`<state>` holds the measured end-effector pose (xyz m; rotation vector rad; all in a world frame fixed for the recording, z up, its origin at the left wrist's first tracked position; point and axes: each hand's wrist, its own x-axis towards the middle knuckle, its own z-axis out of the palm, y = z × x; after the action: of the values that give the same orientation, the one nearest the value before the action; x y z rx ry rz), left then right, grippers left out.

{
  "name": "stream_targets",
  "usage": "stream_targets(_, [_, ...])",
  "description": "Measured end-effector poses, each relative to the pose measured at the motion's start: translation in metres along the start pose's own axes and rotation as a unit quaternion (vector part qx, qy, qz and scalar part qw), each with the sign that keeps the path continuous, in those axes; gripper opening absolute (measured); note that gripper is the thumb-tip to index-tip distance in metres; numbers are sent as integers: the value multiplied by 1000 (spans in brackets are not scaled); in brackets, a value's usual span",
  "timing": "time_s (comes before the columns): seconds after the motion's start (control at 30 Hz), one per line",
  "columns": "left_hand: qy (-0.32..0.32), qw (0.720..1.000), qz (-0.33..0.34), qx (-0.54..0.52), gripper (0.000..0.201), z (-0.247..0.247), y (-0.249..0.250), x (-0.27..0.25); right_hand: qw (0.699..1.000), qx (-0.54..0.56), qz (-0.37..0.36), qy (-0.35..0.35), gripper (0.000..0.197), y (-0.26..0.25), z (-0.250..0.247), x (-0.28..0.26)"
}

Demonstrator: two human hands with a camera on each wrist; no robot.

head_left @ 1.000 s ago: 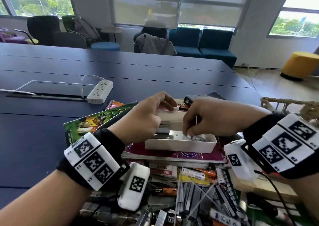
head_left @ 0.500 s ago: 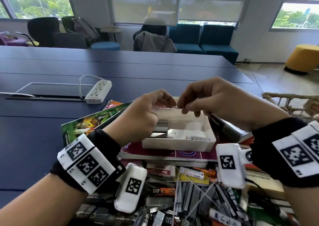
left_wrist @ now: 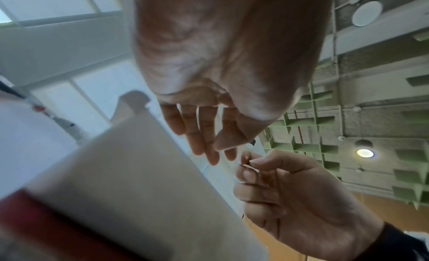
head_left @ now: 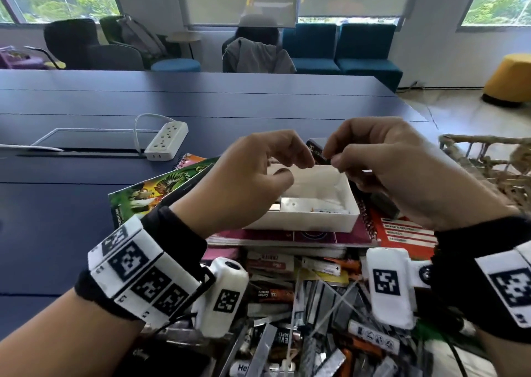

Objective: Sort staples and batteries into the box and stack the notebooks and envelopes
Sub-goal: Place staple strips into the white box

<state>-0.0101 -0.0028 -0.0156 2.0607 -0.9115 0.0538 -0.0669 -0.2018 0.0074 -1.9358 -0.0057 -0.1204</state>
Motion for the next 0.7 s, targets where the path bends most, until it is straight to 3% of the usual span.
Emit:
stream_targets(0.2, [-111,994,1,9,18,-3,20,-11,988,-90,13,-123,15,3,0,-17])
stream_targets(0.4, [-267,961,-15,76,17,2,21,-17,970,-150,25,-192,18,4,2,-27])
stream_targets(0.7, [-255,961,-62,92,19,-3,22,-15,963,-187,12,-194,18,-18,15,-13])
